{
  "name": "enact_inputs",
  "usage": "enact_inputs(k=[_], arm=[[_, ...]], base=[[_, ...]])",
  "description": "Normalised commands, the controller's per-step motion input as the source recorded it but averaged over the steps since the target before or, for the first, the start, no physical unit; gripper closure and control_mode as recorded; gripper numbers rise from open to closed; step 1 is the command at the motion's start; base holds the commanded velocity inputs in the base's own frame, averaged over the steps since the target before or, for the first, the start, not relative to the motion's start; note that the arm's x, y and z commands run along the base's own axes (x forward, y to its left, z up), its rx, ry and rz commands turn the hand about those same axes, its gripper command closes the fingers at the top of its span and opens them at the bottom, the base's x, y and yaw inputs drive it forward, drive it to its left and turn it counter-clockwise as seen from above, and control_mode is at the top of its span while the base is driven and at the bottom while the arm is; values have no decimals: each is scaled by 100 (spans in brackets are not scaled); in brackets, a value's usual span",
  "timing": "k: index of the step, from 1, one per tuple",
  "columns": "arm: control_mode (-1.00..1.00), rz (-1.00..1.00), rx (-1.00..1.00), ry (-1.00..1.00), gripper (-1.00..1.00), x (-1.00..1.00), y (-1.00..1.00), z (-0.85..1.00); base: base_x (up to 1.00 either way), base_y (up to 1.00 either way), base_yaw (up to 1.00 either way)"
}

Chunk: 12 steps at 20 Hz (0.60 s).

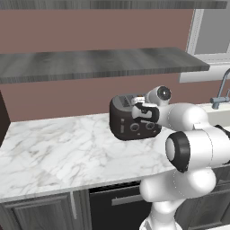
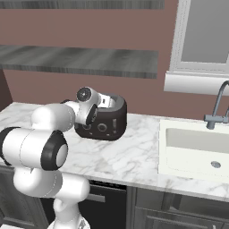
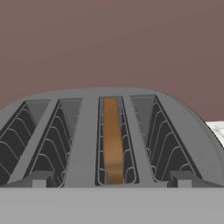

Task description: Start the toaster. Once the lever pops up, take the bread to the plate on the dining counter.

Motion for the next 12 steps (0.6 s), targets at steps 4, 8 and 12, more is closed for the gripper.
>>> enact_inputs(k=[4,8,12], arm=[[-100,0,0,0,-100,0,0,0],[-100,0,0,0,-100,0,0,0],[-100,0,0,0,-100,0,0,0]], base=[[0,0,0],[0,0,0],[0,0,0]])
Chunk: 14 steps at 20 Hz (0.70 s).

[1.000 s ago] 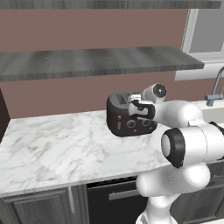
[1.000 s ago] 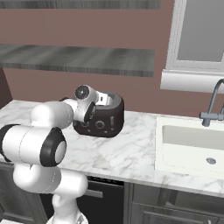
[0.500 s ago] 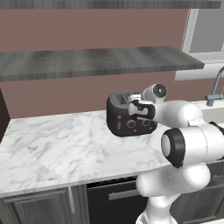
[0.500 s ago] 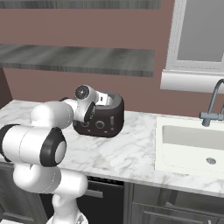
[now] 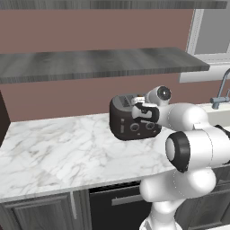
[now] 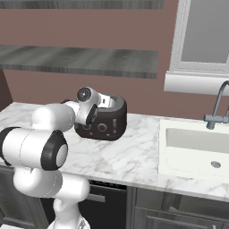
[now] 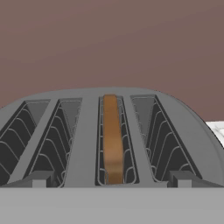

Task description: Start the toaster. Once the lever pops up, take the bread to the plate on the dining counter.

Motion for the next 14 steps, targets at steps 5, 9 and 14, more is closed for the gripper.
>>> enact_inputs(k=[5,9,14], arm=[[-100,0,0,0,-100,0,0,0],[-100,0,0,0,-100,0,0,0],[-100,0,0,0,-100,0,0,0]], base=[[0,0,0],[0,0,0],[0,0,0]])
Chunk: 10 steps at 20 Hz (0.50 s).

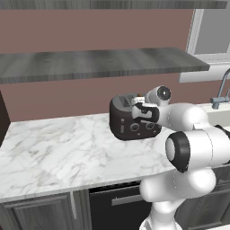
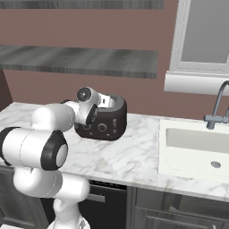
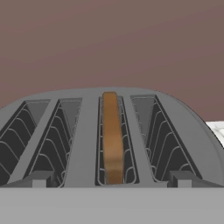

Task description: Start the toaster. Once the lever pops up, take the bread to the plate on the dining counter.

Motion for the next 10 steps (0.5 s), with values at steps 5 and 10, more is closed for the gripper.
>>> enact_inputs(k=[5,10], arm=[[-100,0,0,0,-100,0,0,0],[-100,0,0,0,-100,0,0,0]], base=[[0,0,0],[0,0,0]])
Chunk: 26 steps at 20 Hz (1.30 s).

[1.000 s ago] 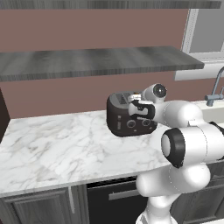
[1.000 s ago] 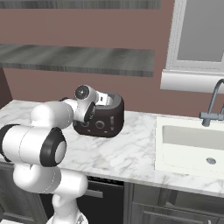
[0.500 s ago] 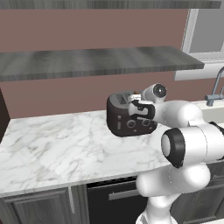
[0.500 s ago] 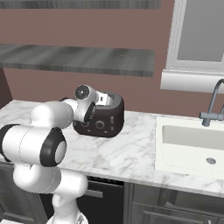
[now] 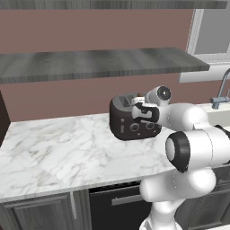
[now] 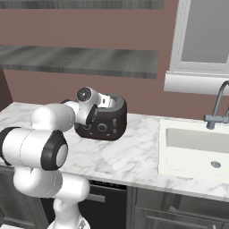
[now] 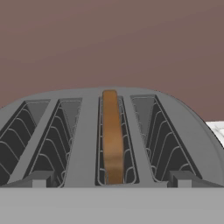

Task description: Start the toaster. Once the lever pops up, take the bread to the plate on the dining counter.

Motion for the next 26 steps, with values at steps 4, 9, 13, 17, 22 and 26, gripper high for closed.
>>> enact_inputs(k=[4,9,13,17,22,26], arm=[[-100,0,0,0,-100,0,0,0],[-100,0,0,0,-100,0,0,0],[-100,0,0,0,-100,0,0,0],[-100,0,0,0,-100,0,0,0],[-100,0,0,0,-100,0,0,0],[-100,0,0,0,-100,0,0,0]], base=[[0,0,0],[0,0,0],[0,0,0],[0,0,0],[0,0,0],[0,0,0]])
